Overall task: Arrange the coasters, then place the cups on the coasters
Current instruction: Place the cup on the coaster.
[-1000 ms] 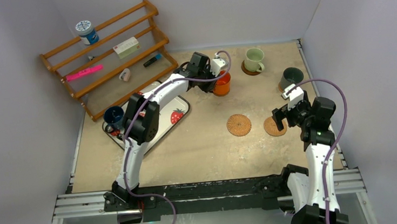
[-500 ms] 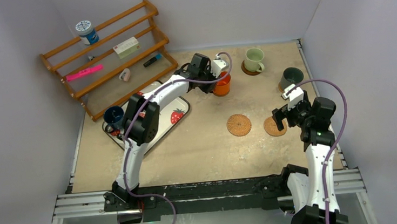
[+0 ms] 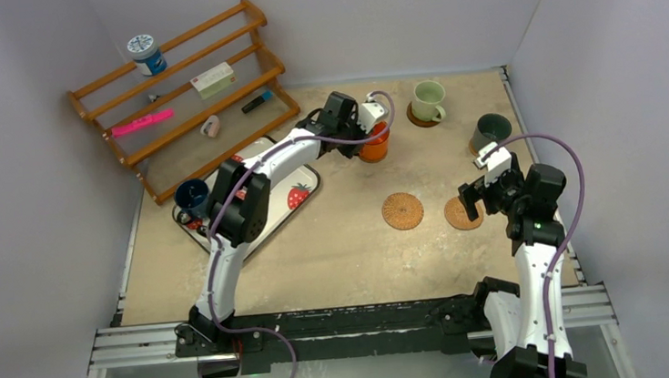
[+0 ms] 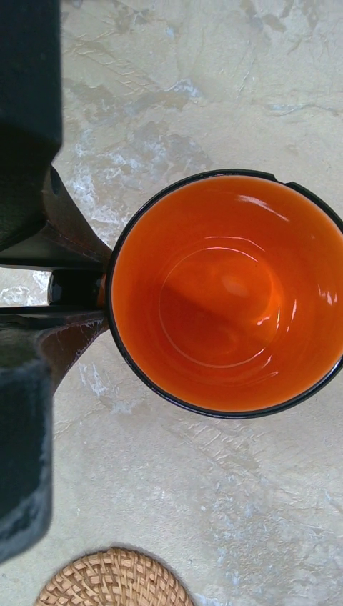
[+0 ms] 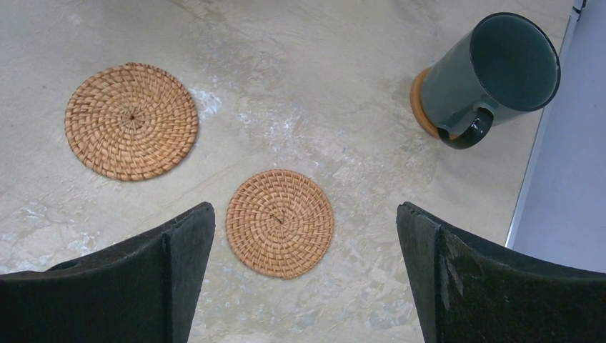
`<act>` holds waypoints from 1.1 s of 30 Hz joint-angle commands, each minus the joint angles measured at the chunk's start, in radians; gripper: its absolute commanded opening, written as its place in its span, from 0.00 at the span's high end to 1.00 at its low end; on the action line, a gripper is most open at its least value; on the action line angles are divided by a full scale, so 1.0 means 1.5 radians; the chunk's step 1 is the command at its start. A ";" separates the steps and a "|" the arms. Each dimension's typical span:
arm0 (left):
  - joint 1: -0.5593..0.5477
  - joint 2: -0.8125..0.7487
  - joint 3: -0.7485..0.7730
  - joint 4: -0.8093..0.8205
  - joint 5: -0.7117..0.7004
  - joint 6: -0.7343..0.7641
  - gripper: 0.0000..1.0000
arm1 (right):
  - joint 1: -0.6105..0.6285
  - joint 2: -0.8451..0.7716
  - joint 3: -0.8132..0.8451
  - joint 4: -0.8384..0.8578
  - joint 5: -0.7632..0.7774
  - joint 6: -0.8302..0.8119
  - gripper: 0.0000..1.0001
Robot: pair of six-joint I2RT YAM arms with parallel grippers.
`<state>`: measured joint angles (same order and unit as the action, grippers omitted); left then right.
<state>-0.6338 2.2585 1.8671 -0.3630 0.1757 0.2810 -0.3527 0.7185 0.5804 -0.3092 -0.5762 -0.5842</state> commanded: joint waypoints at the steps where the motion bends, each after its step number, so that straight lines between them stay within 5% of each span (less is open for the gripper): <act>1: -0.009 -0.051 -0.002 0.034 -0.018 0.017 0.93 | -0.001 -0.002 -0.004 0.001 -0.022 -0.006 0.01; 29: -0.012 -0.046 0.010 -0.005 -0.003 0.015 0.78 | -0.001 -0.001 -0.005 0.001 -0.019 -0.008 0.01; 33: -0.012 -0.050 0.005 -0.006 -0.002 0.016 0.58 | 0.000 -0.002 -0.005 0.002 -0.020 -0.008 0.01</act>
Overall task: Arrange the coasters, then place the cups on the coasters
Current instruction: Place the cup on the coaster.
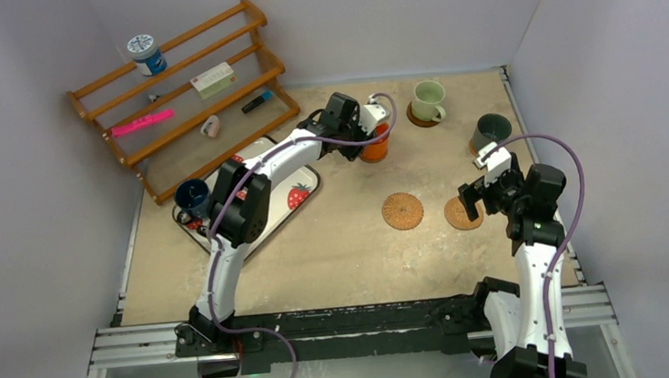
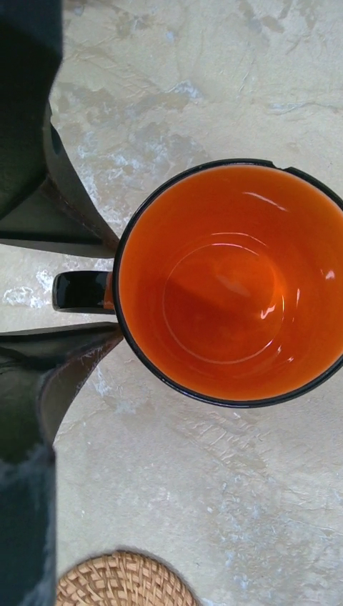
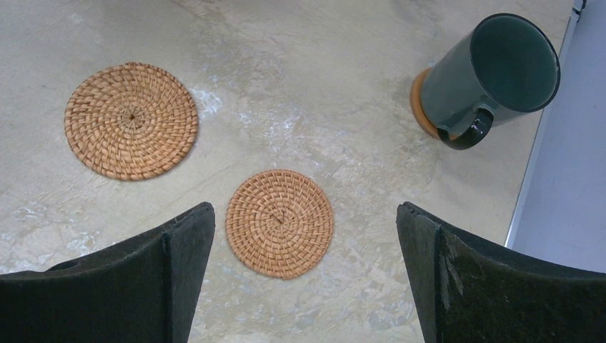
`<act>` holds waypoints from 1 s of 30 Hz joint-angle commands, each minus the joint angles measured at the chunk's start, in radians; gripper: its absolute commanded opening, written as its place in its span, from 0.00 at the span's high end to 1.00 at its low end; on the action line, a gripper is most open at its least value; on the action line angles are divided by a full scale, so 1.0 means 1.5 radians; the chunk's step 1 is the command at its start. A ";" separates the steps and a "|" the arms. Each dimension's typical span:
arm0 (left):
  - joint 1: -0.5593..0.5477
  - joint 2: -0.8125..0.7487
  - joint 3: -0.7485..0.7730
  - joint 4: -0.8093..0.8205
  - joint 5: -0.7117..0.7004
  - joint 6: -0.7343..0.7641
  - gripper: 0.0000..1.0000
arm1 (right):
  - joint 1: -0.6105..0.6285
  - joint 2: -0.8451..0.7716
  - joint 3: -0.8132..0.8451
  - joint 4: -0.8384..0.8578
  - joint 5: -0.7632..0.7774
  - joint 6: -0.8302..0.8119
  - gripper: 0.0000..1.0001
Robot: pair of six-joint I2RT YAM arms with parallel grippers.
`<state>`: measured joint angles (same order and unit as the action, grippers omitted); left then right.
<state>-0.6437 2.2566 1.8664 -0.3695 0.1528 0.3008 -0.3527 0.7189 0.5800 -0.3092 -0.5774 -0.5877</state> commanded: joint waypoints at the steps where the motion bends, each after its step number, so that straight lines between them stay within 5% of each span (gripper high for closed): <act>1: -0.005 -0.050 0.005 0.000 0.013 0.002 0.57 | -0.001 -0.003 -0.005 0.003 -0.019 -0.006 0.01; 2: -0.004 -0.051 0.004 0.000 0.012 0.003 0.45 | -0.001 -0.003 -0.005 0.003 -0.018 -0.006 0.01; 8: -0.004 -0.056 0.001 0.002 0.006 0.003 0.38 | -0.001 -0.001 -0.005 0.003 -0.018 -0.006 0.01; 13: -0.004 -0.070 -0.005 0.000 0.007 0.002 0.16 | -0.001 -0.002 -0.005 0.003 -0.018 -0.006 0.01; 21: -0.002 -0.151 -0.065 -0.001 0.010 0.000 0.10 | 0.000 -0.005 -0.005 0.001 -0.018 -0.007 0.01; 24: 0.005 -0.207 -0.113 0.014 0.011 0.002 0.00 | 0.000 -0.006 -0.004 0.000 -0.019 -0.007 0.01; 30: 0.041 -0.310 -0.199 0.027 -0.012 -0.012 0.00 | -0.001 -0.006 0.002 -0.007 -0.021 -0.009 0.01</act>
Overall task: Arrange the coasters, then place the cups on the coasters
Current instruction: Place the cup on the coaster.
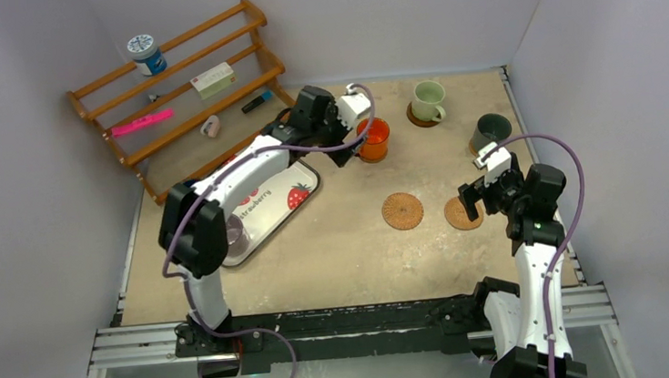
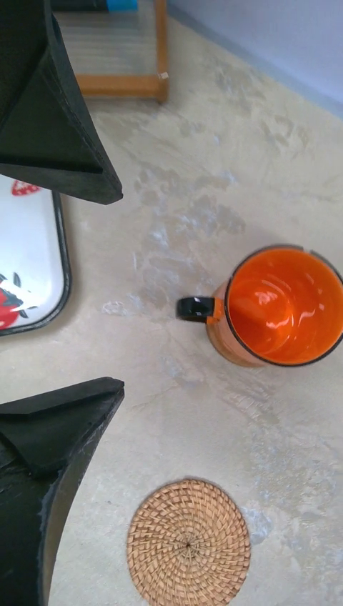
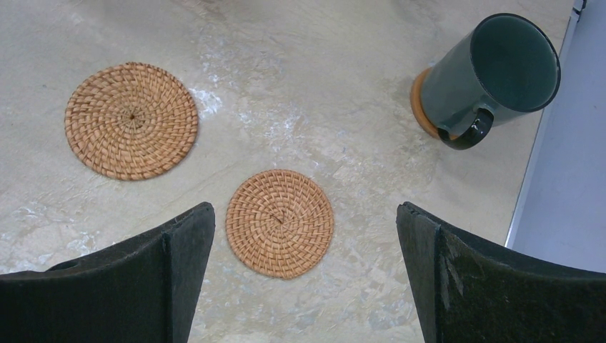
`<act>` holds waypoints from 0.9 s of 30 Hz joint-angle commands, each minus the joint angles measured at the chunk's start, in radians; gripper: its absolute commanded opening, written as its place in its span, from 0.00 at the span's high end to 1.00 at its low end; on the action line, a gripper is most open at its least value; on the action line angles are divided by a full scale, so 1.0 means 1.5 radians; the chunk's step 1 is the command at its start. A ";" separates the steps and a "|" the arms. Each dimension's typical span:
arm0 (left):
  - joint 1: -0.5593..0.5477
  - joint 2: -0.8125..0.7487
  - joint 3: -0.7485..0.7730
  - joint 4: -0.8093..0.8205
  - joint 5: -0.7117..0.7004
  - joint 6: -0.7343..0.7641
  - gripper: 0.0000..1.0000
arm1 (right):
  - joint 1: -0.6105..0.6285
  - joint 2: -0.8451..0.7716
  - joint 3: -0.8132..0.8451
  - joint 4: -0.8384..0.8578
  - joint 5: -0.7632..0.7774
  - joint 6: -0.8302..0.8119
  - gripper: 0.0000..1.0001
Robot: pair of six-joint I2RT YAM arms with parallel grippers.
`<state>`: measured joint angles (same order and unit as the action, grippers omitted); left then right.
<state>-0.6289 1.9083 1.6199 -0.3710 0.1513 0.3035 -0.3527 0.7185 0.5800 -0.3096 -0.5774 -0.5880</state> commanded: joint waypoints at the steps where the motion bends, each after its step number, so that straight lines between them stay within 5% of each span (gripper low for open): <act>1: 0.045 -0.094 -0.050 0.031 -0.001 -0.018 0.00 | -0.001 -0.005 0.003 -0.010 -0.021 -0.010 0.01; 17: 0.317 -0.407 -0.365 0.087 0.111 -0.004 0.00 | 0.000 0.003 0.047 -0.108 -0.053 -0.036 0.01; 27: 0.370 -0.472 -0.467 0.114 0.127 -0.022 0.00 | -0.001 0.002 0.045 -0.145 -0.110 -0.078 0.01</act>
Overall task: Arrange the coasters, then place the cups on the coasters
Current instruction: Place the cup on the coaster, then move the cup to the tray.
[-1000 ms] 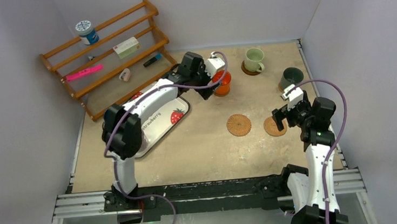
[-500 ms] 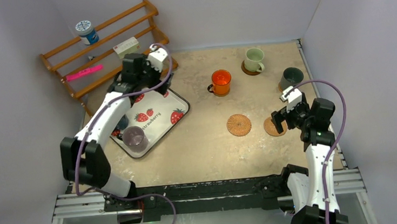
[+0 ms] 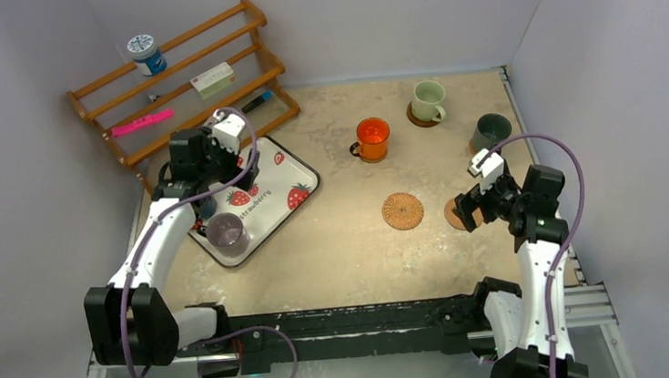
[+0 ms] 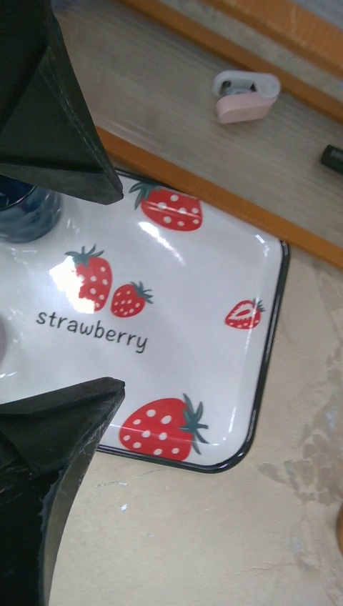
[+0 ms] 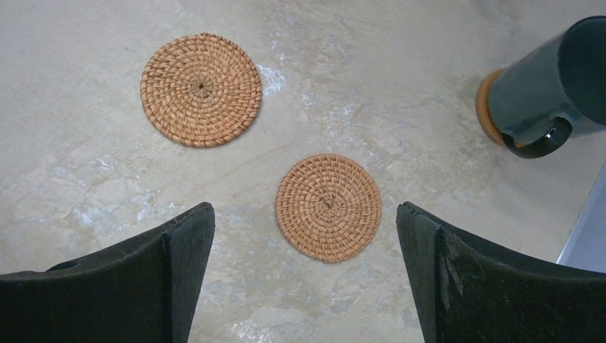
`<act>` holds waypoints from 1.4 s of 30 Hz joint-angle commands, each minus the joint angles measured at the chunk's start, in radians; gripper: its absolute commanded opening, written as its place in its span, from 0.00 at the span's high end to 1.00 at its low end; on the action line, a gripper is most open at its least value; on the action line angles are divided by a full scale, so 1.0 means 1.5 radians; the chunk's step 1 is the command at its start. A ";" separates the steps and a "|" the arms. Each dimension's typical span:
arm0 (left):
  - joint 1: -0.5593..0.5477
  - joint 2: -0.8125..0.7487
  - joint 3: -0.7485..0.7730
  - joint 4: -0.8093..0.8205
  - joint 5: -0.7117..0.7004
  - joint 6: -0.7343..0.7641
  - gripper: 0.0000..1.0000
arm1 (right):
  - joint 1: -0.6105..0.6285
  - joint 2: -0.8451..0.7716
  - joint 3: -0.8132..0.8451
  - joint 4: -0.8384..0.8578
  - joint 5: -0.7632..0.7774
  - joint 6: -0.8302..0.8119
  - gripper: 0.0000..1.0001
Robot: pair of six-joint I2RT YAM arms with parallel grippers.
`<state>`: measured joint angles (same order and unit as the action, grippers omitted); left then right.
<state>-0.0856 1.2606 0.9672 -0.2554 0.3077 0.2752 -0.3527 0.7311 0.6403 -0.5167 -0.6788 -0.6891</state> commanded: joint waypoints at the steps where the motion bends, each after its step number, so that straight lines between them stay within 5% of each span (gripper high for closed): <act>1: 0.008 -0.053 -0.038 0.038 0.019 0.006 0.00 | -0.001 -0.010 0.002 -0.002 -0.049 -0.007 0.01; 10: 0.012 -0.152 -0.088 0.022 0.024 0.053 0.00 | -0.001 -0.080 -0.015 -0.011 -0.098 -0.025 0.01; 27: 0.102 -0.070 -0.065 0.038 -0.091 0.000 0.00 | -0.001 -0.134 -0.032 -0.050 -0.127 -0.081 0.01; 42: 0.203 -0.059 -0.021 -0.024 -0.056 0.014 0.00 | -0.001 -0.121 -0.033 -0.047 -0.128 -0.081 0.01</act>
<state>0.1810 1.1965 0.8948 -0.2714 0.2020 0.2779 -0.3527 0.5404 0.5968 -0.5797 -0.8341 -0.7982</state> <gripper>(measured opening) 0.998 0.987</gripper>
